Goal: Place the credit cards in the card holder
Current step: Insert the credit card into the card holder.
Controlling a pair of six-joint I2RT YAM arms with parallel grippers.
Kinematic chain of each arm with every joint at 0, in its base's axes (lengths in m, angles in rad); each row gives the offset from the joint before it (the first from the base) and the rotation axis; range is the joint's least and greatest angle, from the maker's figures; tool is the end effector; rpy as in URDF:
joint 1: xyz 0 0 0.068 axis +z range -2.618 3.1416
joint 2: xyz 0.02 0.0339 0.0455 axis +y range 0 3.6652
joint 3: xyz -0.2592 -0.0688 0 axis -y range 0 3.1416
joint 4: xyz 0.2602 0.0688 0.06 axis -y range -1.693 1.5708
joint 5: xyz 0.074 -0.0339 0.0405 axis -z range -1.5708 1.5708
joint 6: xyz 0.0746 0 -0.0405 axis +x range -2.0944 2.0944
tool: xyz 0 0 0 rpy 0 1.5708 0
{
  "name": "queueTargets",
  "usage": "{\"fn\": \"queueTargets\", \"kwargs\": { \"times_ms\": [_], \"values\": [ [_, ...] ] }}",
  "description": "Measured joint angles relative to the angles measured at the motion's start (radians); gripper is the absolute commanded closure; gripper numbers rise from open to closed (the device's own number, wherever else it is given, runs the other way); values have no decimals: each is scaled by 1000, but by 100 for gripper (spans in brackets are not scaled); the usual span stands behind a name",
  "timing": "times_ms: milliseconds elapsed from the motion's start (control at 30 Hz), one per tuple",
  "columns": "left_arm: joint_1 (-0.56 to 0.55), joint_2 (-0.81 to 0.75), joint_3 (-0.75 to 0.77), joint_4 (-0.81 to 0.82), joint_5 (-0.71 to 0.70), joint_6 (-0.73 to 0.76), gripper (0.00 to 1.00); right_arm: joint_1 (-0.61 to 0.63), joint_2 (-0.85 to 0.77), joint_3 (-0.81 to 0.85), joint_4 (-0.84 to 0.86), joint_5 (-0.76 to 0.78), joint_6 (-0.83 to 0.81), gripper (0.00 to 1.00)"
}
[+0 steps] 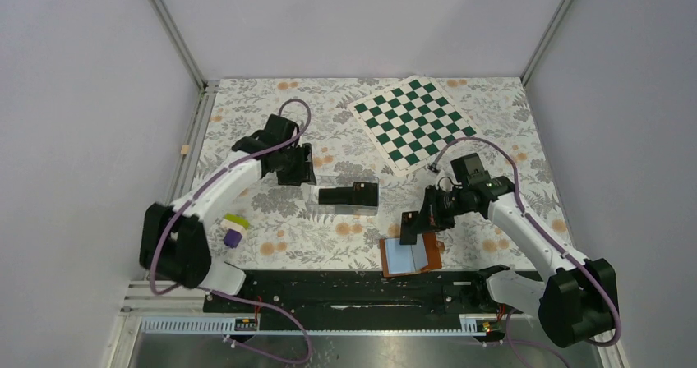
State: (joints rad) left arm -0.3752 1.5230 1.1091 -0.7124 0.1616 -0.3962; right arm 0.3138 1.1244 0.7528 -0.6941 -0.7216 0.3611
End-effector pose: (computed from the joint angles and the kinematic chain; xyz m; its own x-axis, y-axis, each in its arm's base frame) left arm 0.3059 -0.1334 0.1894 -0.9394 -0.0394 -0.3406 0.0689 0.9515 -0.3000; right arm 0.2085 0.1195 0.1950 -0.9680 -0.0353 -0.2484 -0.2071 0.6712 0.7118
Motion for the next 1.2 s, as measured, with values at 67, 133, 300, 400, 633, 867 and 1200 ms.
{"fn": "queueTargets", "kwargs": {
  "times_ms": [67, 133, 300, 400, 633, 867, 1200],
  "values": [
    [-21, -103, -19, 7, 4, -28, 52, 0, -12, -42, 7, 20, 10, 100],
    [-70, -193, -45, 30, 15, -68, 52, 0, -20, -83, 13, 40, 21, 100],
    [-250, -272, -183, 150, 76, -215, 55, 0, -20, -148, 36, 101, 37, 100],
    [-365, -271, -310, 256, 120, -335, 56, 0, -10, -174, 65, 119, 40, 100],
    [-532, -201, -452, 512, 148, -559, 57, 0, -19, -207, 110, 190, 54, 100],
    [-604, -73, -455, 743, 141, -663, 58, 0, -45, -208, 134, 283, 92, 100],
    [-616, 91, -517, 972, 136, -768, 65, 0, -46, -340, 304, 221, 195, 100]
  ]
}}
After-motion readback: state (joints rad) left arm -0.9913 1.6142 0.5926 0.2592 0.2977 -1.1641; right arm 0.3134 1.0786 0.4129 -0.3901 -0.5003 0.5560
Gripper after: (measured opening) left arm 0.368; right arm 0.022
